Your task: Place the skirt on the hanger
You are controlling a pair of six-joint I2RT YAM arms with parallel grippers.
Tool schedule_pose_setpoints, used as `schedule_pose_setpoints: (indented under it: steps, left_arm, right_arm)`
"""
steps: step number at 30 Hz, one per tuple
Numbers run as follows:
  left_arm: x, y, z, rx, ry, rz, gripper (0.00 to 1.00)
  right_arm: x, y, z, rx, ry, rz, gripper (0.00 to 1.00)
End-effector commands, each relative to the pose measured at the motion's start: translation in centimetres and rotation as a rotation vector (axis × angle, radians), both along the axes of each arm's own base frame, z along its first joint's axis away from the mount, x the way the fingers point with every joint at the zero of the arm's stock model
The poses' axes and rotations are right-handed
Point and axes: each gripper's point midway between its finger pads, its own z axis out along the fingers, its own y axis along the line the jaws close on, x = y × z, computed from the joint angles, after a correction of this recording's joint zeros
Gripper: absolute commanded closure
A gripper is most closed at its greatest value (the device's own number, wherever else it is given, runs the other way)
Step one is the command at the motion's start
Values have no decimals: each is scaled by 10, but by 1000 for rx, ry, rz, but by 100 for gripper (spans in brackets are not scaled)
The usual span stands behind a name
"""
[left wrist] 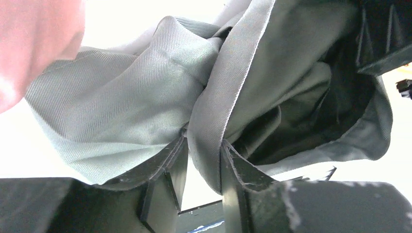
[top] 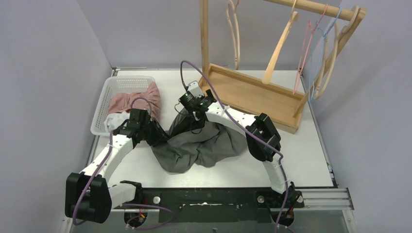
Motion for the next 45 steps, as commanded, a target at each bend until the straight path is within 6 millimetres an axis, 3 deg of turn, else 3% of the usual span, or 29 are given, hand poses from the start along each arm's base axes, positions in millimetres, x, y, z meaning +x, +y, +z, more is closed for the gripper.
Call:
schedule_pose_setpoints:
  steps: [1,5,11,15,19,20,22,24,26,32,38,45]
  left_arm:
    - [-6,4,7,7,-22,-1,74]
    - [-8,3,8,-2,-22,-4,77]
    - [-11,1,10,-19,-31,-6,80]
    - [-12,0,7,-23,-25,-5,84]
    - [-12,1,7,-23,-26,-4,95]
    - [-11,1,8,-22,-28,-3,98]
    - [-7,1,11,-18,-42,0,100]
    - [-1,4,19,0,-72,0,100]
    - [8,6,35,18,-122,7,100]
    - [31,25,107,111,-318,48,100]
    - [38,36,188,148,-491,68,100]
    - [37,28,305,58,-734,72,100]
  right_arm:
    - [14,-15,58,83,-128,-91,22]
    - [16,-16,69,155,-123,-98,27]
    - [32,-24,68,241,-93,-135,12]
    - [37,-28,67,254,-80,-145,14]
    - [38,-28,64,261,-67,-135,38]
    - [38,-26,65,265,-64,-117,46]
    - [38,-22,66,275,-58,-91,73]
    - [37,-22,71,278,-58,-73,89]
    - [34,-25,78,280,-69,-74,100]
    - [-1,-50,104,288,-134,-66,100]
    - [-52,-85,165,441,-228,-90,100]
    - [-94,-106,257,658,-311,-118,100]
